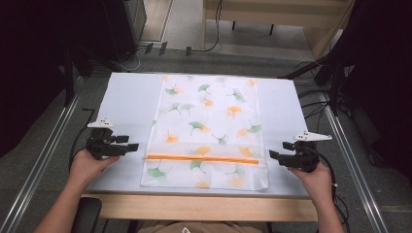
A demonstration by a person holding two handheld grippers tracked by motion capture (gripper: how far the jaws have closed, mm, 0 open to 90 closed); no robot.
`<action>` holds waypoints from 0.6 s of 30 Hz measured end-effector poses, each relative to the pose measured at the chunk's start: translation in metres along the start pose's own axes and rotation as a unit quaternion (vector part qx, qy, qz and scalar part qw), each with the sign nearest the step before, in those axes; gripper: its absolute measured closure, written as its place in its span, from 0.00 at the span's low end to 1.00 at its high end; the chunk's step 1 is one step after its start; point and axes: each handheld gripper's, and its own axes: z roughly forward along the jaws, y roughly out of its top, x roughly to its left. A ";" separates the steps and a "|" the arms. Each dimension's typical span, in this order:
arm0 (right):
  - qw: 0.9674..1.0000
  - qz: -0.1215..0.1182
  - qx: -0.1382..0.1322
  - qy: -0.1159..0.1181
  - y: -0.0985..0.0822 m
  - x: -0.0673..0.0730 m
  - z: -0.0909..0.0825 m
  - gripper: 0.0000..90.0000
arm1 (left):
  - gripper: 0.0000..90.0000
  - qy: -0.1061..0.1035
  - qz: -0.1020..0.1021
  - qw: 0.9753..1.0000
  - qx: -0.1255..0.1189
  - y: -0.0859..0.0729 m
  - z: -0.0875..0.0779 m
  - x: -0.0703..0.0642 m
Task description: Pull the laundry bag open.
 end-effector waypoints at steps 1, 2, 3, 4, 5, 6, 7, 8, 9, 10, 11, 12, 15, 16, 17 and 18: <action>1.000 0.002 -0.001 -0.003 0.000 -0.001 0.000 0.34 | 0.40 0.002 0.001 1.000 -0.001 0.000 0.000 0.001; 1.000 0.001 -0.002 -0.006 -0.001 -0.003 -0.001 0.34 | 0.40 0.008 0.001 1.000 -0.001 -0.001 -0.001 0.002; 1.000 0.001 -0.003 -0.010 -0.002 -0.004 -0.001 0.33 | 0.39 0.012 0.000 1.000 -0.005 -0.001 -0.001 0.004; 1.000 0.003 -0.003 -0.013 -0.002 -0.006 0.000 0.32 | 0.38 0.016 0.000 1.000 -0.008 -0.001 -0.002 0.005; 1.000 0.004 -0.006 -0.018 -0.004 -0.008 0.000 0.32 | 0.37 0.024 -0.002 1.000 -0.017 -0.002 -0.004 0.009; 1.000 0.004 -0.006 -0.018 -0.004 -0.008 0.000 0.32 | 0.36 0.024 -0.002 1.000 -0.017 -0.002 -0.004 0.009; 1.000 0.006 -0.007 -0.020 -0.004 -0.010 0.001 0.31 | 0.36 0.026 -0.002 0.999 -0.020 -0.003 -0.004 0.010; 1.000 0.007 -0.008 -0.021 -0.005 -0.010 0.001 0.31 | 0.36 0.032 -0.001 0.999 -0.020 -0.003 -0.005 0.011; 1.000 0.006 -0.009 -0.020 -0.005 -0.012 0.001 0.31 | 0.36 0.034 -0.002 0.999 -0.022 -0.004 -0.005 0.012; 1.000 0.008 -0.009 -0.022 -0.005 -0.012 0.002 0.31 | 0.36 0.039 -0.004 0.999 -0.020 -0.004 -0.006 0.014; 1.000 0.011 -0.011 -0.019 -0.006 -0.013 0.002 0.30 | 0.36 0.040 -0.010 0.999 -0.022 -0.004 -0.006 0.015; 1.000 0.010 -0.012 -0.018 -0.006 -0.015 0.002 0.30 | 0.36 0.041 -0.011 0.999 -0.022 -0.005 -0.007 0.016; 1.000 0.012 -0.010 -0.022 -0.007 -0.016 0.003 0.30 | 0.36 0.049 -0.016 0.998 -0.024 -0.006 -0.008 0.017; 1.000 0.014 -0.010 -0.024 -0.007 -0.017 0.003 0.30 | 0.36 0.051 -0.016 0.998 -0.023 -0.006 -0.008 0.017; 1.000 0.016 -0.006 -0.025 -0.007 -0.018 0.003 0.30 | 0.36 0.054 -0.016 0.998 -0.024 -0.006 -0.008 0.017; 1.000 0.016 -0.006 -0.025 -0.007 -0.018 0.003 0.30 | 0.36 0.054 -0.018 0.998 -0.022 -0.006 -0.007 0.018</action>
